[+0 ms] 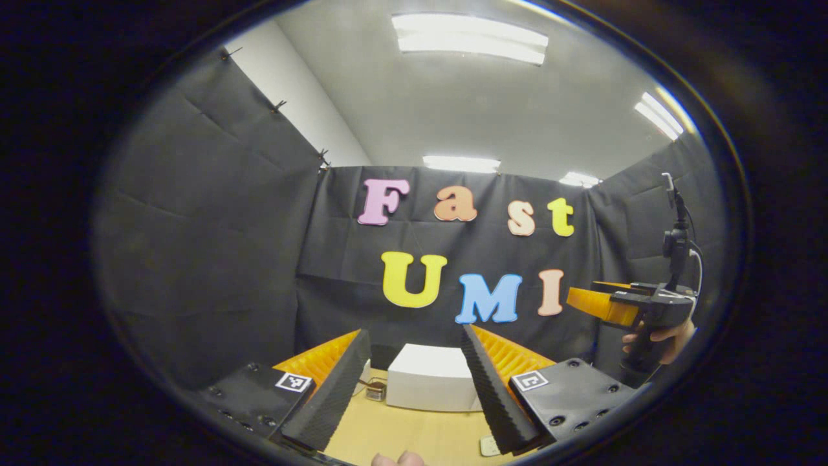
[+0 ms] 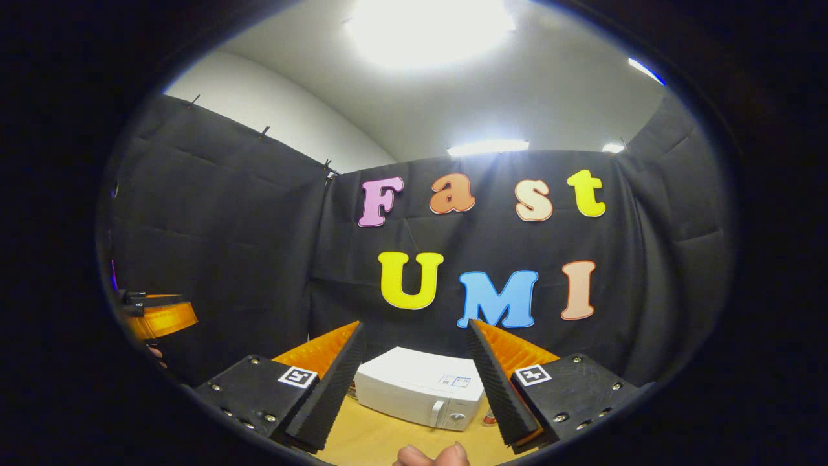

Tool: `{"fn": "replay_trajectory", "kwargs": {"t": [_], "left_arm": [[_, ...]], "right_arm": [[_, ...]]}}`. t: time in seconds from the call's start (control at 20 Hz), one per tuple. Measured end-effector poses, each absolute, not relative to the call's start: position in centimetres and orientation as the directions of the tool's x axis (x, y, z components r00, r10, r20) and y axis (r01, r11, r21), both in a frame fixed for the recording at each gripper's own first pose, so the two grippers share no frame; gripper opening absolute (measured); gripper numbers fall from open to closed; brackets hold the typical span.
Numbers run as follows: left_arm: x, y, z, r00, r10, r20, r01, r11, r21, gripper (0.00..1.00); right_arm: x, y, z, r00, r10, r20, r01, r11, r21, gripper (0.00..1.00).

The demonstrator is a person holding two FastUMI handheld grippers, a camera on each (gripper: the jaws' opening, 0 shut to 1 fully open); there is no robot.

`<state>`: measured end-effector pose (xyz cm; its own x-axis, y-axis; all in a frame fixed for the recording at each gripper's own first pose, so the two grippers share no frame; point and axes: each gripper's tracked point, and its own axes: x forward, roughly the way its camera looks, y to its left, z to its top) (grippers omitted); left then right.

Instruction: Open the microwave oven with the left hand, put the food in, and close the microwave oven.

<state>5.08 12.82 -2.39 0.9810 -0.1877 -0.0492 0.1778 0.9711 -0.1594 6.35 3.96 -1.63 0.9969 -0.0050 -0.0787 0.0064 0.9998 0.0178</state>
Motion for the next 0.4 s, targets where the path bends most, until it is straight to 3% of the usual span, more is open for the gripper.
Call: {"fn": "replay_trajectory", "kwargs": {"t": [0.25,0.4], "left_arm": [[5.1,15.5,-3.5,0.983,-0.175,-0.051,0.165,0.973,-0.160,0.94],[5.5,15.8,-3.8,0.981,-0.187,-0.059,0.174,0.968,-0.181,0.94]], "right_arm": [[7.2,9.4,-0.5,0.996,0.067,-0.060,-0.066,0.998,0.024,0.95],[7.3,9.3,-0.5,0.996,0.058,-0.064,-0.060,0.997,-0.040,0.95]]}}
